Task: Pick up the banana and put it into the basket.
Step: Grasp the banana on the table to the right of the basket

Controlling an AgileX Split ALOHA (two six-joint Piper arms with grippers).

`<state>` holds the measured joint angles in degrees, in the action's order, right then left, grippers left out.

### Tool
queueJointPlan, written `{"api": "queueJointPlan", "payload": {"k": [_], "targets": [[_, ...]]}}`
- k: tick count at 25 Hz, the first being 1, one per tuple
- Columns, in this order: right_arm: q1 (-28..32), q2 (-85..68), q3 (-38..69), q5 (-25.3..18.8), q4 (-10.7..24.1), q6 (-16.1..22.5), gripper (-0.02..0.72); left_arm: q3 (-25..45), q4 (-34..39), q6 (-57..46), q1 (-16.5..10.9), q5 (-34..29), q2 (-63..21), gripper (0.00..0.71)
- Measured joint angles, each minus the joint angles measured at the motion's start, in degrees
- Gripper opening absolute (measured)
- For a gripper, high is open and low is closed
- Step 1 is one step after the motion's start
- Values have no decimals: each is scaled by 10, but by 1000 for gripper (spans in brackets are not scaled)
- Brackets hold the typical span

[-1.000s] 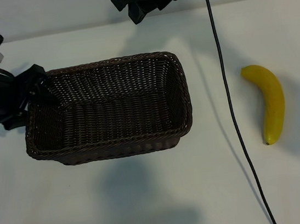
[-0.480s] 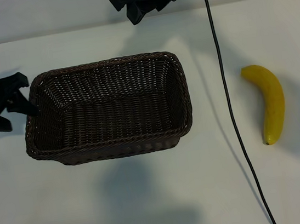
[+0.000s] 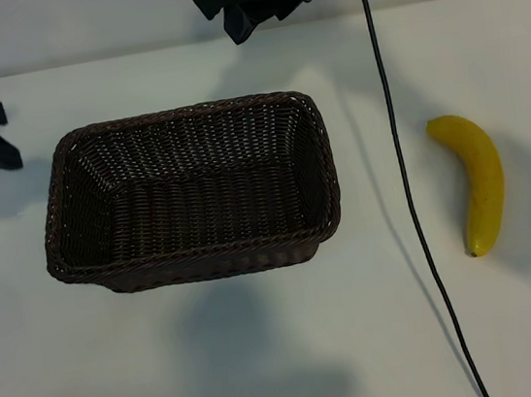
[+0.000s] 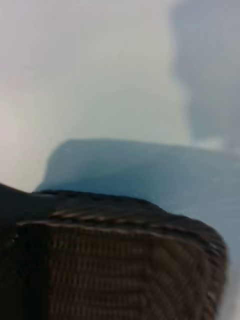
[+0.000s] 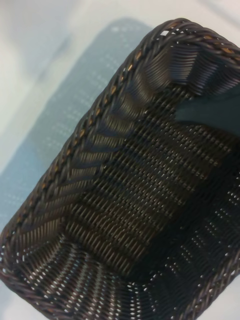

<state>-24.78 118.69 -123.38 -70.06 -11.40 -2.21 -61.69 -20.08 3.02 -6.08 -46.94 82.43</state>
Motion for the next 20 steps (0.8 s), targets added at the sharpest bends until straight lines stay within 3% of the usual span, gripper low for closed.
{"api": "queueJointPlan", "payload": {"k": [7, 13, 20], "targets": [[0, 0, 0, 0, 24, -1, 510, -27, -40, 19, 0, 28, -1, 579], [7, 0, 0, -1, 95, -1, 522, -27, -65, 49, 0, 34, -1, 579], [53, -1, 0, -1, 101, 2, 541, -27, -67, 54, 0, 35, -1, 579]]}}
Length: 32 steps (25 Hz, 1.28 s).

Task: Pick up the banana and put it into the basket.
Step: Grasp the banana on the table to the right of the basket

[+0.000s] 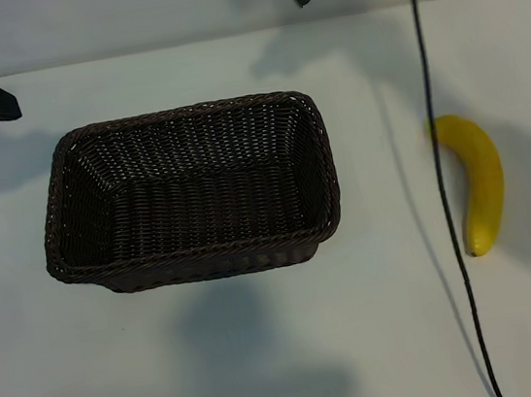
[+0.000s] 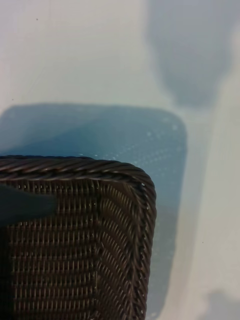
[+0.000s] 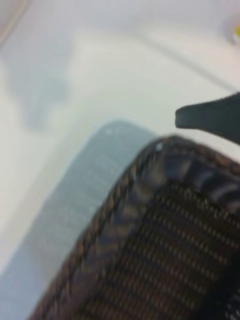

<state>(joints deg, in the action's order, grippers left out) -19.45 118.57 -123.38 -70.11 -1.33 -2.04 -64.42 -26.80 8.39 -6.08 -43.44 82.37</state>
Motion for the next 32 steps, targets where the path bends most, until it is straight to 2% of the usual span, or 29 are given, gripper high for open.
{"api": "queueJointPlan", "payload": {"k": [6, 14, 20, 24, 32], "targets": [[39, -61, 91, 2, -9, -15, 541, 0, 0, 6, 0, 4, 2, 579], [104, -140, 247, 2, 27, -34, 541, 0, 0, 11, 0, 4, 22, 579], [122, -142, 342, 9, 28, -36, 541, 0, 0, 15, 0, 4, 22, 579], [122, -142, 394, 59, 27, -36, 541, 0, 0, 16, 0, 4, 22, 579], [122, -142, 501, 205, 27, -24, 542, 0, 0, 17, 0, 4, 22, 579]]}}
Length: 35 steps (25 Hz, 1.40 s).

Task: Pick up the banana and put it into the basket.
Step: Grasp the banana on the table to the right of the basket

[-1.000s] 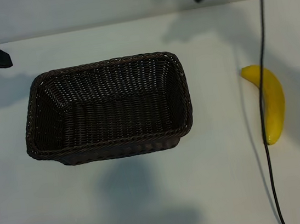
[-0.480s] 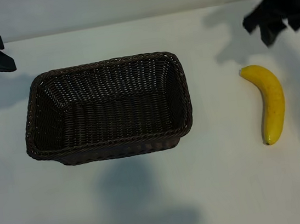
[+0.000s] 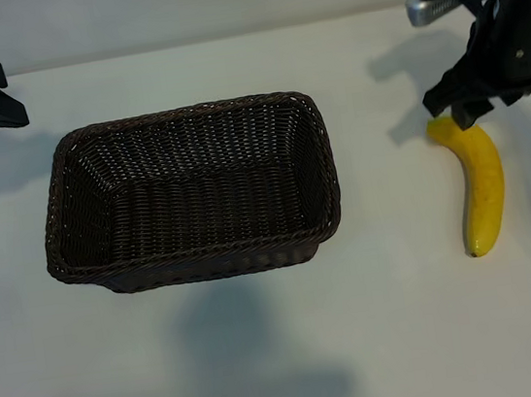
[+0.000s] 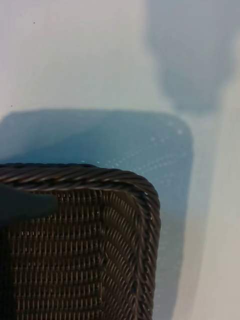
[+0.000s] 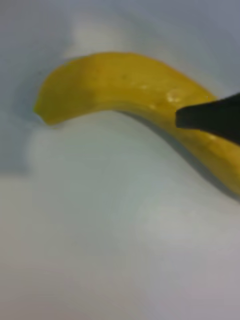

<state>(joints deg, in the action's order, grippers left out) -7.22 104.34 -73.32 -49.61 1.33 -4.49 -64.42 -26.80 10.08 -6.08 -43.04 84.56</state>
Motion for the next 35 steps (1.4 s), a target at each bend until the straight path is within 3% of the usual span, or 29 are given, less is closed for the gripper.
{"api": "queueJointPlan", "payload": {"k": [5, 11, 25, 27, 30, 35], "targets": [[0, 0, 49, 70, 0, 4, 542, 0, 0, 0, 0, -1, 0, 579], [0, 4, 75, 114, 0, 4, 542, 0, 0, 2, 0, -5, 0, 579], [0, 66, 76, 105, 2, 4, 540, 0, 0, 2, 0, -13, 0, 579], [0, 67, 76, 102, 2, 5, 516, 0, 0, 2, 0, -14, 0, 579], [0, 67, 76, 97, 2, 7, 419, 0, 0, 2, 0, -17, 0, 579], [0, 67, 76, 94, 2, 12, 406, 0, 0, 2, 0, -27, 0, 579]]}}
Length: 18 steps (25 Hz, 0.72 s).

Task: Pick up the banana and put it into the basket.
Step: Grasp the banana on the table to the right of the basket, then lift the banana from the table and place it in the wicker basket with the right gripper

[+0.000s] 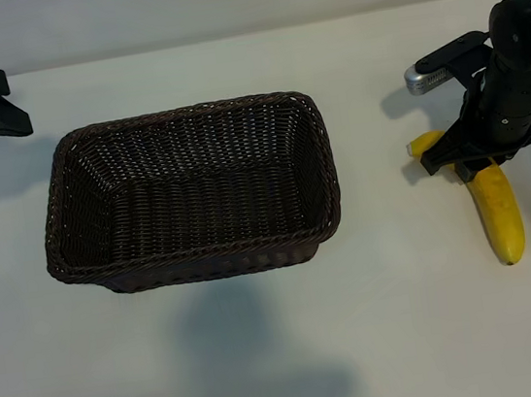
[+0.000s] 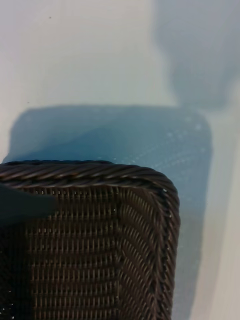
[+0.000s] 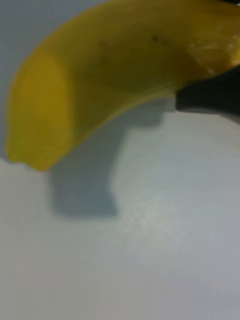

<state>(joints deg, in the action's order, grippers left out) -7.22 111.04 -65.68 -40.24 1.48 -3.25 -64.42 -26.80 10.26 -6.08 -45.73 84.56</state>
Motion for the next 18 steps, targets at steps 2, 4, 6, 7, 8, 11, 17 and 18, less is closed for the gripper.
{"api": "queueJointPlan", "payload": {"k": [2, 4, 6, 7, 8, 11, 17, 18], "targets": [[0, 0, 0, -1, 0, 3, 406, 0, 0, 0, 0, -1, 0, 579], [0, 0, 0, -3, 0, 5, 406, 0, 0, 0, 0, -2, 0, 574], [0, 0, 0, -11, 0, 6, 406, 0, 0, -1, 0, -2, 0, 565], [0, 0, 0, -15, 0, 6, 406, 0, 0, -1, 0, -2, 0, 561], [0, 0, -3, -24, 0, 6, 406, 0, 0, 0, 0, -2, 0, 557], [0, 0, -18, -56, 0, 7, 406, 0, 0, 0, 0, -3, 0, 550], [0, -27, -41, -81, -1, 7, 406, 0, -1, 0, 0, -5, 0, 549], [0, -33, -47, -86, -1, 8, 406, 0, -1, 0, 0, -6, 0, 549]]}}
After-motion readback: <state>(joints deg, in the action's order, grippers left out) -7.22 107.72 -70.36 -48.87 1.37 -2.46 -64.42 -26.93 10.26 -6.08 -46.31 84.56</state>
